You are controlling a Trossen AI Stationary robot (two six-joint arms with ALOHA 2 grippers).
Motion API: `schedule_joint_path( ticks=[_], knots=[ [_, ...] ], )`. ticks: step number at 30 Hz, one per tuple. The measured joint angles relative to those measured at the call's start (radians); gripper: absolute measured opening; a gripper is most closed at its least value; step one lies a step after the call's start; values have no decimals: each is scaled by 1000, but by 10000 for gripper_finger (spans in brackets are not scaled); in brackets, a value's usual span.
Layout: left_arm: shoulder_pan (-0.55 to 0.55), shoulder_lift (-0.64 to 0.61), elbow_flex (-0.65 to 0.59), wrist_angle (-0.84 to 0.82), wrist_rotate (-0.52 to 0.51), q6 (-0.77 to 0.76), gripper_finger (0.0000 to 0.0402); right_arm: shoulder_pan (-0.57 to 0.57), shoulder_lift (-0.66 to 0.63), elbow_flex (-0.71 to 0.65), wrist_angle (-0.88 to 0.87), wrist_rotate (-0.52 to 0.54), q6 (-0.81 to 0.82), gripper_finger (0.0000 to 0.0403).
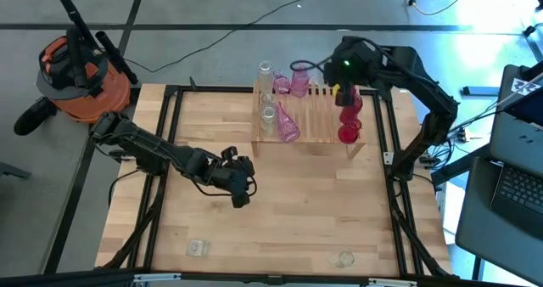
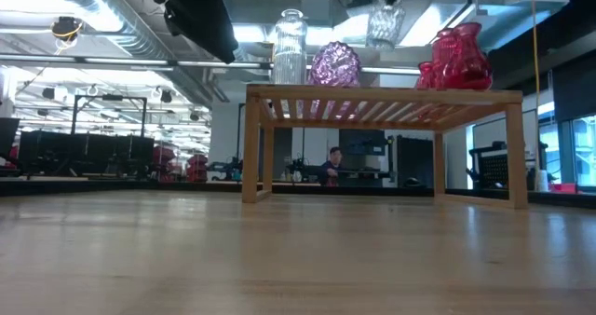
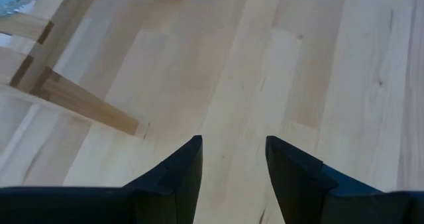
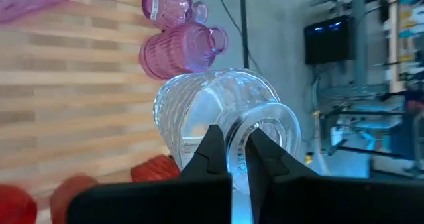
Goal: Sort vases onto shelf
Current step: Put the transparent vase on the shelf
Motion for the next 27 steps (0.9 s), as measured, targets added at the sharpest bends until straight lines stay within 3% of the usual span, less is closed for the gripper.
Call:
schedule_joint_path(
  ticks=[13,18,27],
  knots=[
    [0,0,0,0,-11,1,158,-101,2,-255,155,-38,28,0],
    [0,0,0,-1,-11,1,158,-114,2,-309,188,-39,49,0],
    [0,0,0,0,-10,-3,158,-179,2,-372,248,-134,78,0]
  ],
)
